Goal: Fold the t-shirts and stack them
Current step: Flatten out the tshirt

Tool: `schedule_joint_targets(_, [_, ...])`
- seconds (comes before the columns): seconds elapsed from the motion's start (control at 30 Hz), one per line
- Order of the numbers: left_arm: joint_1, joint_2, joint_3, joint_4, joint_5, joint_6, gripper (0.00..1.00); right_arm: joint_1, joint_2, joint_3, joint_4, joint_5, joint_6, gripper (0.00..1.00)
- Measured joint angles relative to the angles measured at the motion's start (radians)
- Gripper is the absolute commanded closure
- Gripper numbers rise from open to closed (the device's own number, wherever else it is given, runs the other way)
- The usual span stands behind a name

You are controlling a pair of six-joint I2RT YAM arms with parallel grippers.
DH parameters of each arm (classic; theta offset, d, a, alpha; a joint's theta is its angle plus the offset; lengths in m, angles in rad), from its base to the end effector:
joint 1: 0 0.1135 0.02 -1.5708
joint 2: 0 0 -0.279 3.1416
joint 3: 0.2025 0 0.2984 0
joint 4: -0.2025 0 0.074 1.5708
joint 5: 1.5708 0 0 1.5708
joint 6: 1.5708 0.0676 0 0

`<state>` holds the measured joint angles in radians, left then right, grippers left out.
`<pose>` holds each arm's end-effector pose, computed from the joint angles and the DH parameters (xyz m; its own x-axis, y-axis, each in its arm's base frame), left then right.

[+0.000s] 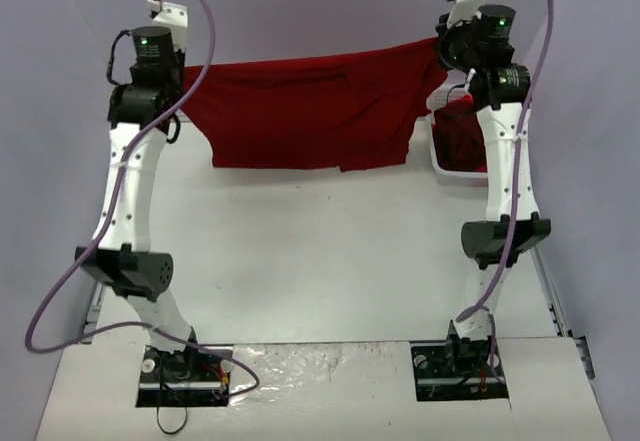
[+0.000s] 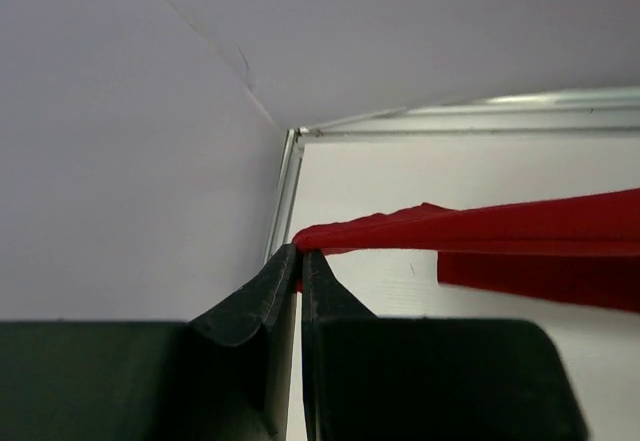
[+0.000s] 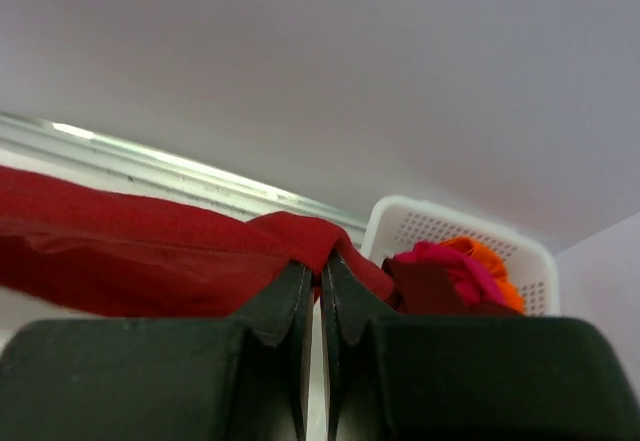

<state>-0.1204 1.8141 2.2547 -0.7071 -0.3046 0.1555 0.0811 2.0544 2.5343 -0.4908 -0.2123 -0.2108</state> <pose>0.4587 -0.0351 0.5268 -0.2850 0.1833 -0.9408 -0.1301 0.9651 0.2274 0.5185 0.0564 0.5472 0.0499 -0.2012 -0.9783 -0.2851 0.9359 -0.2070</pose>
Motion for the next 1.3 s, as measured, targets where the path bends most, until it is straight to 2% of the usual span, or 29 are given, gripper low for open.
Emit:
schedule_joint_targets(0.07, [0.0,-0.075,-0.008,0.005,0.0,-0.001,0.98,0.001,-0.062,-0.008,0.005,0.0,-0.002,1.0])
schedule_joint_targets(0.2, [-0.003,-0.269,-0.094,0.024,0.0,-0.001,0.98,0.006,-0.261,-0.159,0.03,-0.001,-0.006,1.0])
schedule_joint_targets(0.3, [-0.003,-0.43,-0.266,0.043,0.002,0.007,0.98,0.007,-0.459,-0.403,0.065,-0.008,-0.011,1.0])
schedule_joint_targets(0.4, [-0.004,-0.576,-0.529,0.048,0.026,0.028,0.98,0.006,-0.645,-0.689,0.075,-0.021,-0.018,1.0])
schedule_joint_targets(0.57, [-0.004,-0.701,-0.91,-0.025,0.105,0.069,0.97,0.005,-0.894,-1.168,0.057,-0.032,-0.022,1.0])
schedule_joint_targets(0.6, [-0.004,-0.716,-0.978,-0.048,0.126,0.08,0.91,0.005,-0.935,-1.243,0.031,-0.033,-0.023,0.93])
schedule_joint_targets(0.63, [-0.005,-0.733,-1.038,-0.075,0.143,0.095,0.82,0.005,-0.971,-1.301,0.002,-0.035,-0.024,0.78])
schedule_joint_targets(0.67, [-0.005,-0.755,-1.09,-0.101,0.158,0.105,0.69,0.004,-1.003,-1.343,-0.024,-0.035,-0.023,0.41])
schedule_joint_targets(0.7, [-0.005,-0.78,-1.13,-0.134,0.168,0.119,0.55,0.002,-1.032,-1.371,-0.05,-0.031,-0.026,0.31])
schedule_joint_targets(0.73, [-0.005,-0.802,-1.15,-0.155,0.175,0.133,0.51,-0.002,-1.052,-1.384,-0.061,-0.027,-0.029,0.17])
schedule_joint_targets(0.77, [-0.005,-0.826,-1.159,-0.175,0.182,0.141,0.35,-0.005,-1.067,-1.389,-0.068,-0.018,-0.029,0.12])
schedule_joint_targets(0.8, [-0.005,-0.841,-1.157,-0.181,0.186,0.154,0.31,-0.009,-1.075,-1.389,-0.067,-0.006,-0.036,0.11])
schedule_joint_targets(0.9, [-0.005,-0.834,-1.106,-0.183,0.198,0.159,0.29,-0.015,-1.044,-1.369,-0.059,0.016,-0.048,0.14])
schedule_joint_targets(1.0, [-0.005,-0.772,-1.033,-0.148,0.209,0.157,0.28,-0.019,-0.944,-1.334,-0.016,0.024,-0.051,0.15])
schedule_joint_targets(1.07, [-0.006,-0.723,-1.022,-0.106,0.217,0.152,0.3,-0.022,-0.87,-1.334,0.023,0.027,-0.052,0.25])
schedule_joint_targets(1.1, [-0.009,-0.695,-1.023,-0.09,0.22,0.147,0.36,-0.023,-0.829,-1.335,0.04,0.029,-0.051,0.42])
schedule_joint_targets(1.17, [-0.019,-0.644,-1.029,-0.066,0.223,0.138,0.49,-0.023,-0.778,-1.34,0.072,0.029,-0.057,0.64])
schedule_joint_targets(1.2, [-0.027,-0.621,-1.035,-0.051,0.224,0.134,0.57,-0.023,-0.756,-1.342,0.088,0.024,-0.052,0.79])
schedule_joint_targets(1.23, [-0.038,-0.6,-1.044,-0.037,0.227,0.127,0.71,-0.023,-0.735,-1.342,0.1,0.021,-0.058,0.85])
schedule_joint_targets(1.27, [-0.049,-0.582,-1.053,-0.018,0.232,0.127,0.78,-0.023,-0.711,-1.342,0.116,0.014,-0.055,0.89])
schedule_joint_targets(1.3, [-0.062,-0.561,-1.064,-0.006,0.235,0.123,0.84,-0.023,-0.685,-1.342,0.13,0.008,-0.053,1.0])
